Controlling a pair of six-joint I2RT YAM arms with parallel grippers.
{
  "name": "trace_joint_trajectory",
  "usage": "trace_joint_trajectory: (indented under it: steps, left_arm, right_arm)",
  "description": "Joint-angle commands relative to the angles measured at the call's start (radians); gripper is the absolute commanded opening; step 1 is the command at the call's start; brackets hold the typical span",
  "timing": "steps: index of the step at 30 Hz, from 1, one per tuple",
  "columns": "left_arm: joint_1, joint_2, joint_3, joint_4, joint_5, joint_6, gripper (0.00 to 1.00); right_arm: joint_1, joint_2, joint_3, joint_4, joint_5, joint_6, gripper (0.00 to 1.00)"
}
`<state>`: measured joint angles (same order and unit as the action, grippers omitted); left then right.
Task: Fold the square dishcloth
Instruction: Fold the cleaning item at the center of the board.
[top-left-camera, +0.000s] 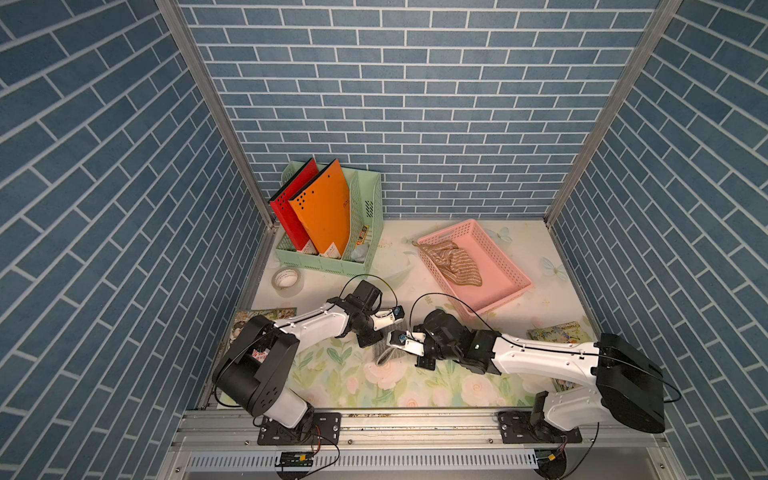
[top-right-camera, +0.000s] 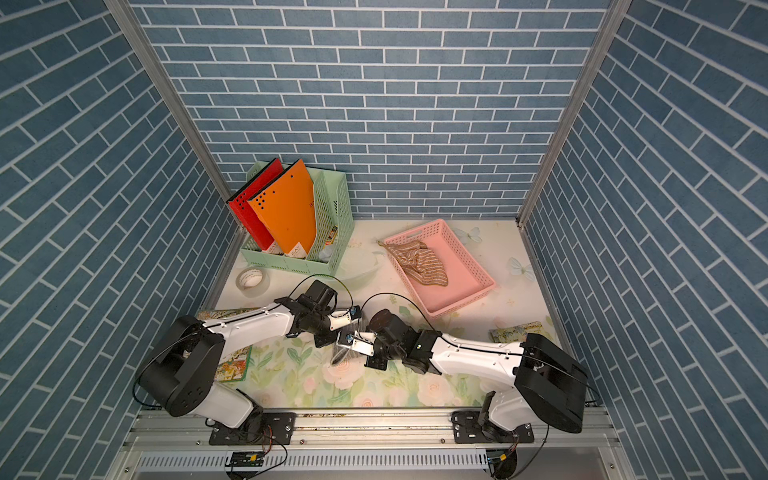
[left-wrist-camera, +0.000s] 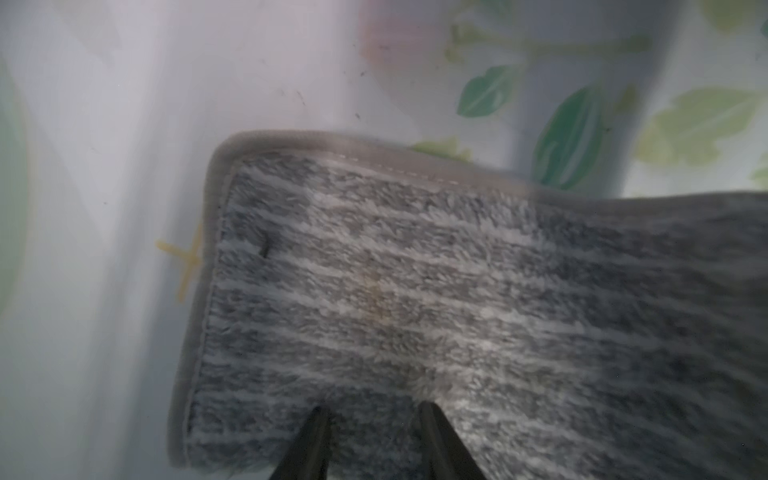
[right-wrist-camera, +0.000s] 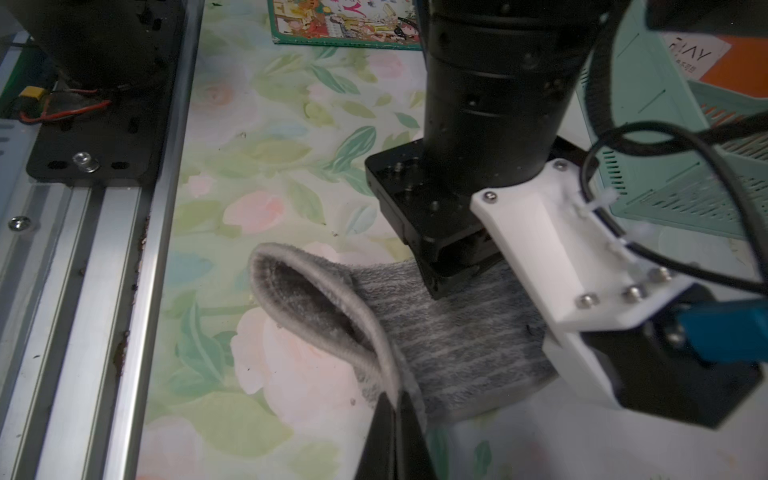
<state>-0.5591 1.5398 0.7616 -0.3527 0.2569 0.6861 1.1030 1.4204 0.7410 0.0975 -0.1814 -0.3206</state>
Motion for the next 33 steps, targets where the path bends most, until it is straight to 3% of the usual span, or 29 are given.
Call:
trace_joint_trajectory:
  steps: [1, 10, 17, 22, 29, 33]
  left_arm:
    - [-0.002, 0.010, -0.013, -0.012, 0.033, 0.027, 0.41]
    - [0.017, -0.019, 0.032, -0.037, 0.076, 0.034, 0.40]
    - [0.196, -0.062, 0.215, -0.116, 0.202, 0.011, 0.40]
    - [0.257, -0.074, 0.284, -0.176, 0.260, 0.014, 0.42]
    - [0.268, -0.155, 0.260, -0.259, 0.417, 0.010, 0.48]
    - [0.284, -0.164, 0.213, -0.264, 0.427, 0.023, 0.49]
  right_arm:
    - [-0.043, 0.039, 0.048, 0.049, -0.060, 0.066, 0.00]
    - [-0.131, 0.152, 0.128, 0.031, -0.102, 0.064, 0.00]
    - [-0.141, 0.195, 0.174, -0.017, -0.129, 0.060, 0.00]
    - [-0.155, 0.220, 0.204, -0.043, -0.145, 0.052, 0.00]
    - [-0.203, 0.321, 0.302, -0.121, -0.223, 0.051, 0.00]
    - [-0.232, 0.394, 0.383, -0.182, -0.264, 0.078, 0.00]
